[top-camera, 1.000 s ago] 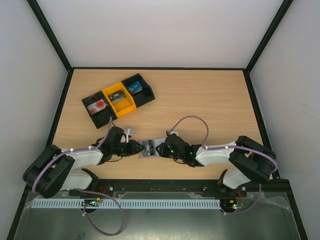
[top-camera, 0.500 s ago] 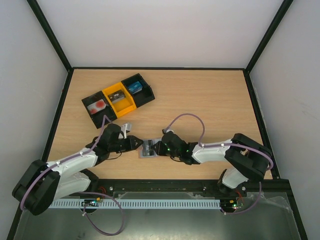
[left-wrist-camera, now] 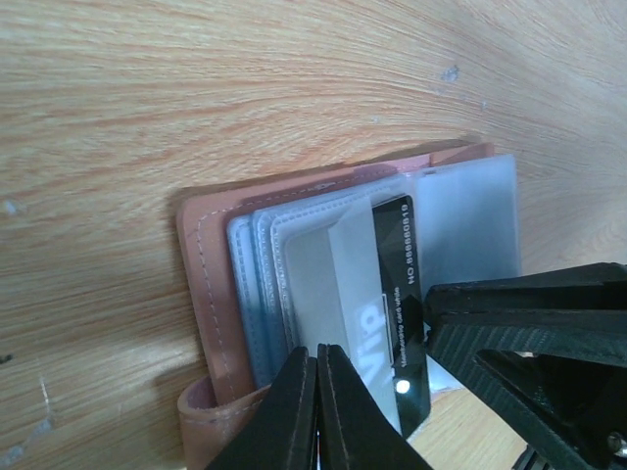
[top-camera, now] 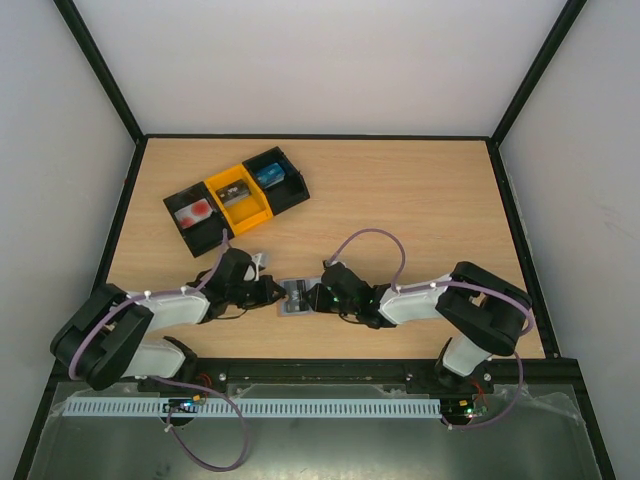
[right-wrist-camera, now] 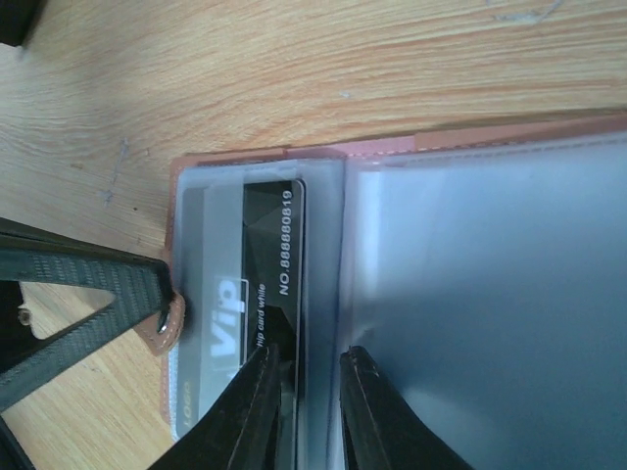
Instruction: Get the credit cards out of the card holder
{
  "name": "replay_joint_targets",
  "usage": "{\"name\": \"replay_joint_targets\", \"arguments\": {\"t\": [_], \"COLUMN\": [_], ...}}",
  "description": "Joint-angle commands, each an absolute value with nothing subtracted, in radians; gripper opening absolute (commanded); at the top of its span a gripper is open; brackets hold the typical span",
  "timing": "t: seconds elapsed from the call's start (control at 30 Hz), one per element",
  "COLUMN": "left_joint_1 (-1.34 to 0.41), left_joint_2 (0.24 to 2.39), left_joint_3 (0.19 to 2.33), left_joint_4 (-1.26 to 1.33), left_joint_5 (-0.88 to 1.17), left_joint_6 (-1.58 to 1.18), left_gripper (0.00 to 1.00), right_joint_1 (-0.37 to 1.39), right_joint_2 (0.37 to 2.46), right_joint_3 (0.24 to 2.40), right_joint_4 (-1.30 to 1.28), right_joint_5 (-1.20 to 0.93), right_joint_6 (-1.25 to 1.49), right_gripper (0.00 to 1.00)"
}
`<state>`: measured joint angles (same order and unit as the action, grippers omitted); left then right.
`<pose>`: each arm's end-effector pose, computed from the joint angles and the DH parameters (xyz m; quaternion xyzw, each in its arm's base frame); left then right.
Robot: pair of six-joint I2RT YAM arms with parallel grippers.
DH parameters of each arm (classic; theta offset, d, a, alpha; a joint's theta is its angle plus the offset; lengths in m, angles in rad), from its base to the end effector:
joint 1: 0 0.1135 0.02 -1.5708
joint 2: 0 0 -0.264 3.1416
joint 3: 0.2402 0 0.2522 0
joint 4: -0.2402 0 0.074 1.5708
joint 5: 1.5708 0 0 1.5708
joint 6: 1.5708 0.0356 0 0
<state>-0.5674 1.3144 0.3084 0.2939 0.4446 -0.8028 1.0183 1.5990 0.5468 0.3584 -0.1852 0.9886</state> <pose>0.1732 -0.1286 0.1247 -0.0130 0.8915 -0.4122 0.1876 0.1439 0.2458 0.1247 -0.0526 0.9008 0.4015 0.1566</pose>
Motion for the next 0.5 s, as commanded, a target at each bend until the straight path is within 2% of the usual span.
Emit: {"name": "replay_joint_targets", "arguments": {"t": [0.0,0.47], "left_joint_1": [-0.572,-0.574], "left_joint_2": [1.358,1.367], "left_joint_3": [0.321,0.286], "left_joint_4": [0.319,0.332], "left_joint_5": [0.435,0.42], "left_joint_6": [-0.776,-0.769], "left_gripper": [0.03,0.03], "right_joint_1": [1.01,0.992], "right_joint_2": [1.618,1.668], "right_joint_3": [0.528,0.513], "right_joint_4": [0.417,0.49], "right_joint_5": [-0.186,-0.241], "right_joint_6": [0.998,1.017], "right_gripper": [0.19,0.16]}}
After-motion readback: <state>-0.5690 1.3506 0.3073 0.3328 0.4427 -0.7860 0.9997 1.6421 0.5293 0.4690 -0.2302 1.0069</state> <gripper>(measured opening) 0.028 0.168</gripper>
